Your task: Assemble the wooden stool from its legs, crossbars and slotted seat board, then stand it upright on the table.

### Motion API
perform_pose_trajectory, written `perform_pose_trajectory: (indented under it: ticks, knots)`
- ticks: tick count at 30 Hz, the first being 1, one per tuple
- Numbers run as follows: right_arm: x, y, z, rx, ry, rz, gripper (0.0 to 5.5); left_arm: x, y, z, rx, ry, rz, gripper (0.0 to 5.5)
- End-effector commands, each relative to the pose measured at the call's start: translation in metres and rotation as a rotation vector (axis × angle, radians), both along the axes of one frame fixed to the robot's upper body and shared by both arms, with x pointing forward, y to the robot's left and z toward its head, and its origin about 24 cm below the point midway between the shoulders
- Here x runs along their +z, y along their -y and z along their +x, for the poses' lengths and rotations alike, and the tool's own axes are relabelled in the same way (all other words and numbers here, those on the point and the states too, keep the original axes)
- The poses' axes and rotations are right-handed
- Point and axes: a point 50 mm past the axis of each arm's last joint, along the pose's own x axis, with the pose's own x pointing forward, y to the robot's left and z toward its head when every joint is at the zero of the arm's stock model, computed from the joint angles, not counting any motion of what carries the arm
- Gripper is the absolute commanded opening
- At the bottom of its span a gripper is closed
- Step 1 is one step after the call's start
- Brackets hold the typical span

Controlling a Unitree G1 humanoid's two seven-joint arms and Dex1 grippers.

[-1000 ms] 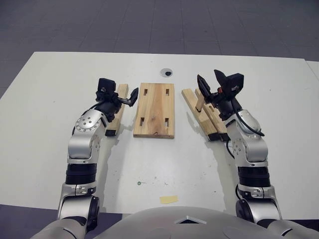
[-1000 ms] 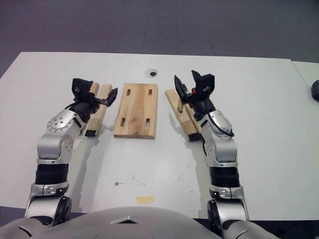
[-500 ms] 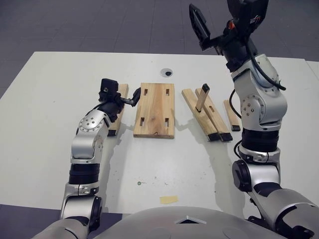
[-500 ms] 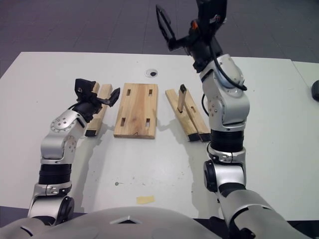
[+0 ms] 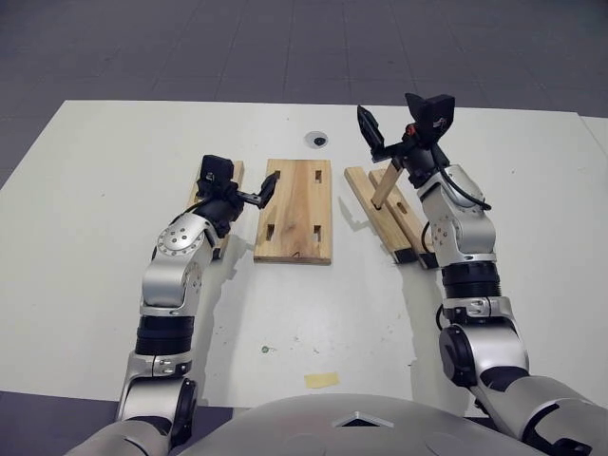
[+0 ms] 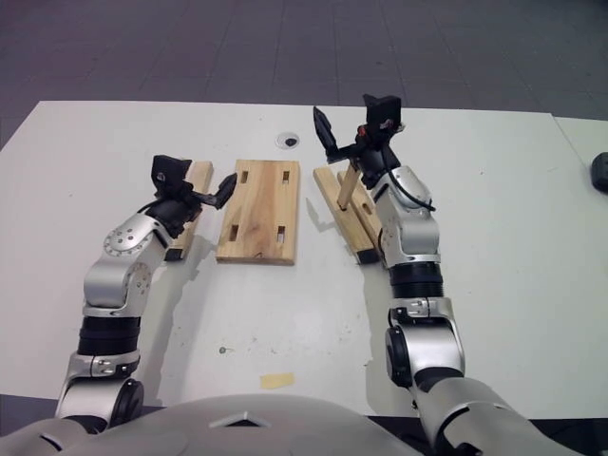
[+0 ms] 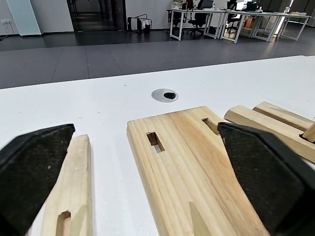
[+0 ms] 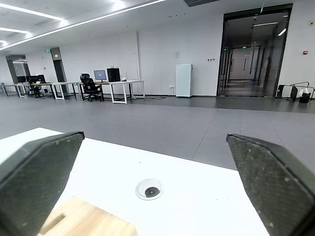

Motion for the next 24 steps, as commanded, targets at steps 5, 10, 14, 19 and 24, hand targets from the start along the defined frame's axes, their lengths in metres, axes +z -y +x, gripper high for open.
perform_pose_trajectory:
  ticks: [5, 10, 14, 19, 24]
  knots:
    - [0.062, 0.011, -0.034, 0.023, 0.099, 0.082, 5.37, 0.013, -0.006, -0.011, -0.012, 0.044, 0.011, 5.40]
    - [0.073, 0.012, -0.071, 0.097, 0.102, 0.056, 5.37, 0.014, -0.015, -0.017, -0.006, 0.029, 0.030, 5.40]
    - [0.036, 0.014, -0.099, 0.093, -0.065, 0.039, 5.37, 0.017, -0.028, -0.017, 0.012, 0.018, 0.053, 5.40]
    - [0.004, 0.007, -0.116, 0.032, -0.189, 0.033, 5.37, 0.022, -0.037, -0.012, 0.005, 0.001, 0.081, 5.40]
    - [-0.034, 0.004, -0.127, -0.064, -0.343, 0.028, 5.37, 0.022, -0.043, -0.008, -0.008, -0.024, 0.110, 5.40]
